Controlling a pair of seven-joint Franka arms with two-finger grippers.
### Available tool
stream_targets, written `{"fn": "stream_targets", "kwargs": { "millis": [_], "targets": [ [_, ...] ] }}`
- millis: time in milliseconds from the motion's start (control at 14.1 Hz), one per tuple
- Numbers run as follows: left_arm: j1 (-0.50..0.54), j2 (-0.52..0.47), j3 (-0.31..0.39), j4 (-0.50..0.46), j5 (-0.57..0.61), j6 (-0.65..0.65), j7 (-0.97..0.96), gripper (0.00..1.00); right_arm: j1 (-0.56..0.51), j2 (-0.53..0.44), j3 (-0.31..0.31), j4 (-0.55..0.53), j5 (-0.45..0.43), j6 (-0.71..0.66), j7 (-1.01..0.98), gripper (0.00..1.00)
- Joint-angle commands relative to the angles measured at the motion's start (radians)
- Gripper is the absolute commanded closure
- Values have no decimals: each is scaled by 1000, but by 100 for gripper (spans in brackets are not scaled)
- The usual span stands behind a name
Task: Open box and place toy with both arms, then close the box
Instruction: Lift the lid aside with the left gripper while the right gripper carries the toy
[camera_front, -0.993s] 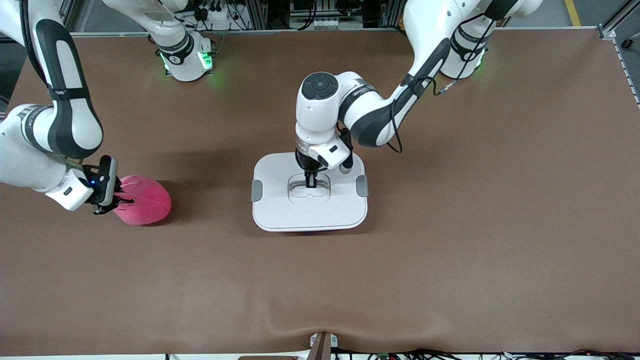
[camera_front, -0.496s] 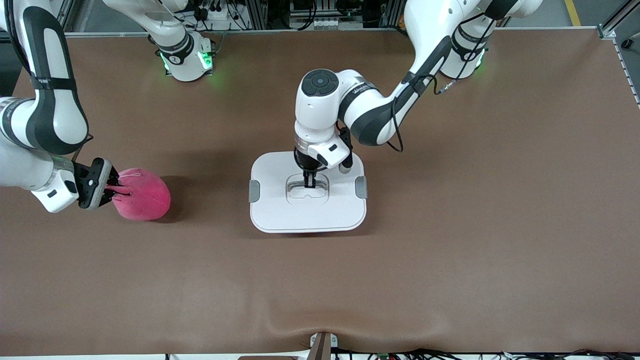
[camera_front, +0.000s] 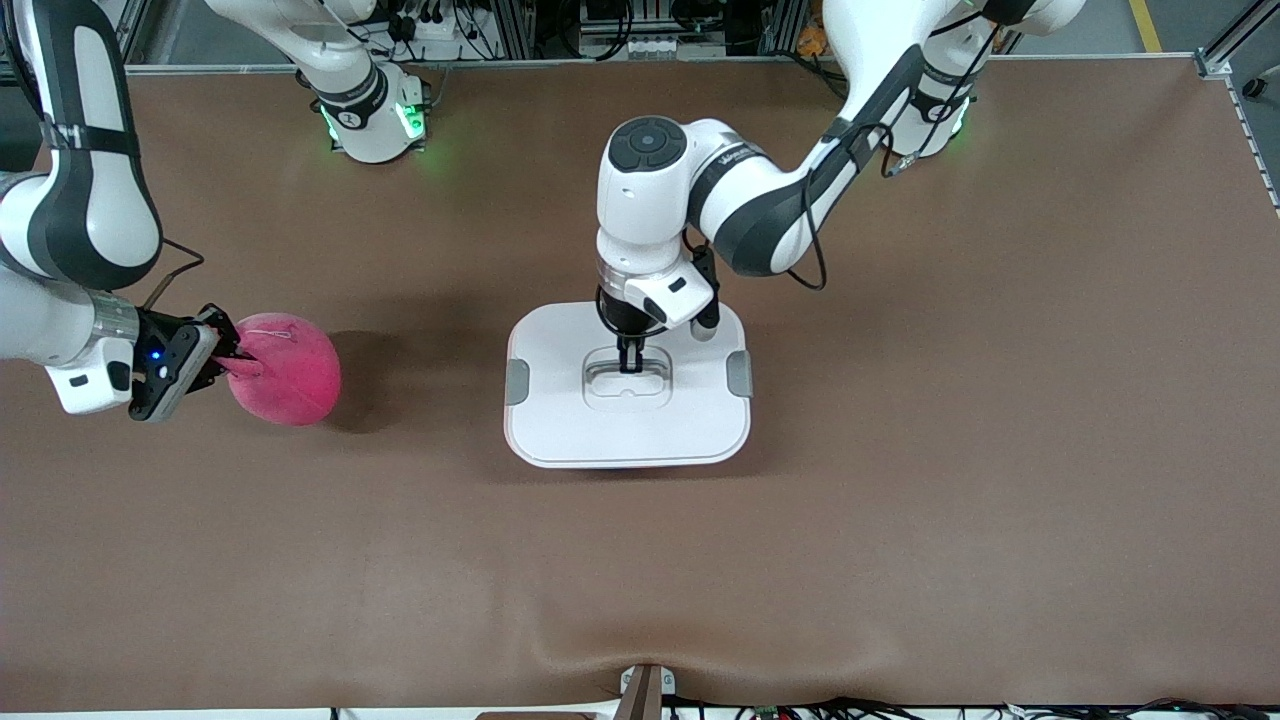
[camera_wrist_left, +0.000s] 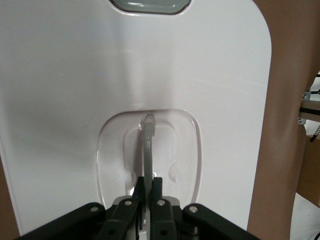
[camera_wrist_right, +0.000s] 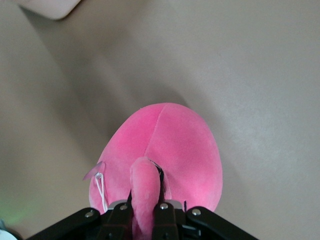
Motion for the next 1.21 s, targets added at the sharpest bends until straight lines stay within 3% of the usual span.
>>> {"fn": "stream_targets", "kwargs": {
  "millis": [0,355,709,1134],
  "targets": [
    [58,-66,-12,-9,1,-51,84,100,41,-21,5,17,10,-32,178,100],
    [173,-145,-15,-18,-136,-109,337,100,190,-5,5,193,10,-156,569,100],
    [289,-211,-15,-18,-271,-212,635,100,321,54,5,343,13,-193,852,100],
    [403,-266,-15,-32,-374,-308,902,100,526,267,7,668,51,-244,1277,100]
  ]
}}
